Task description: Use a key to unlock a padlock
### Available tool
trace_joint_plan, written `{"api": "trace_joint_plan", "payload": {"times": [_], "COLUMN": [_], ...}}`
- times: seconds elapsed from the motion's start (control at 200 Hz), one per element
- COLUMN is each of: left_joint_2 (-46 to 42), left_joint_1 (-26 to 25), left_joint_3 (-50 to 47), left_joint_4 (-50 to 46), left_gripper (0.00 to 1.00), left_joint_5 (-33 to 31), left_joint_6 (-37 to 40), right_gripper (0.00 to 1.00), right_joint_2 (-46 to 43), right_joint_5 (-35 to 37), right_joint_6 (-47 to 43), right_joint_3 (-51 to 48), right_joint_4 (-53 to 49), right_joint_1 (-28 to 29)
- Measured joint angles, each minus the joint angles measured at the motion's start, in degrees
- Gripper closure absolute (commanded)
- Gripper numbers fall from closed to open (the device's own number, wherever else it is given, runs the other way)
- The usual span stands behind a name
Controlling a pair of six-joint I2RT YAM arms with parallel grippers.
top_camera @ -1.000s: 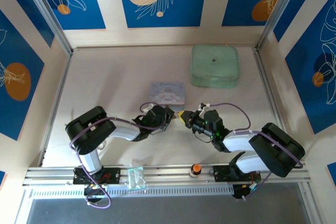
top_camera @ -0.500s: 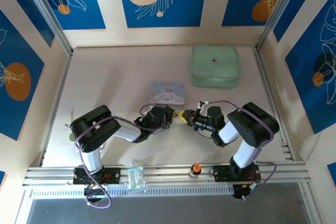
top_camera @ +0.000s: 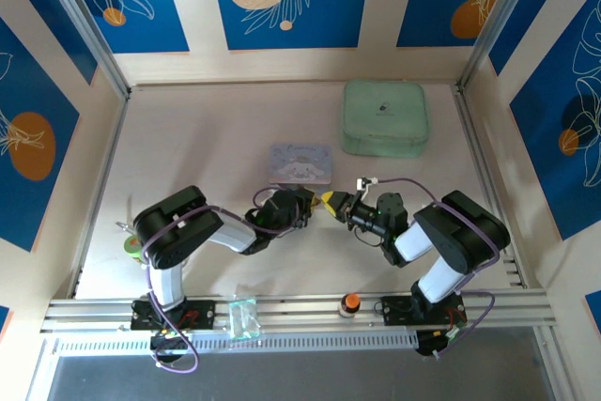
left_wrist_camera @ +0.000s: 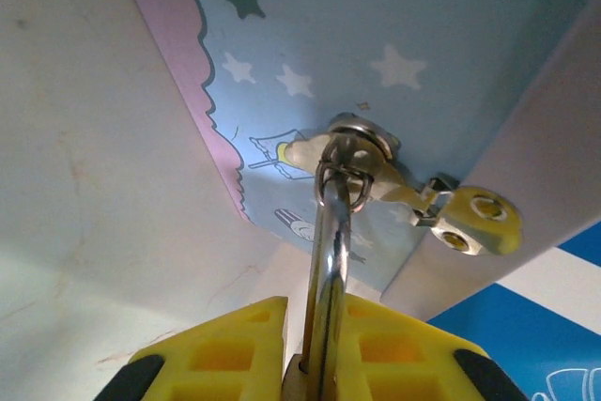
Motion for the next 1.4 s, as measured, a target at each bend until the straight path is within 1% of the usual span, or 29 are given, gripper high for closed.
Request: {"api": "trace_joint_plan", "payload": {"times": [0.325, 0.9, 1.086, 1.401], "left_joint_2": [1.3, 1.9, 3.4, 3.5], "left_joint_1": [0.0, 0.0, 0.0, 0.0], "left_joint_3": [0.2, 0.3, 0.6, 0.9], "left_joint_4": [3.1, 4.5, 7.3, 7.4], "left_gripper": [1.0, 1.0, 1.0, 1.0], "left_joint_5": [-0.4, -0.8, -1.0, -1.0], "left_joint_6": [-1.5, -1.5, -2.1, -2.3], "right_gripper": [1.0, 1.0, 1.0, 1.0], "right_joint_2": [-0.8, -0.6, -0.6, 0.5], "right_joint_5": [1.4, 1.9, 1.9, 1.9], "right_joint_6": [0.3, 0.2, 0.2, 0.2], "right_joint_3": [-1.7, -1.9, -1.9, -1.9], "right_joint_4": [0.4, 0.4, 0.4, 0.6], "right_joint_1": [0.5, 0.7, 0.8, 0.6]}}
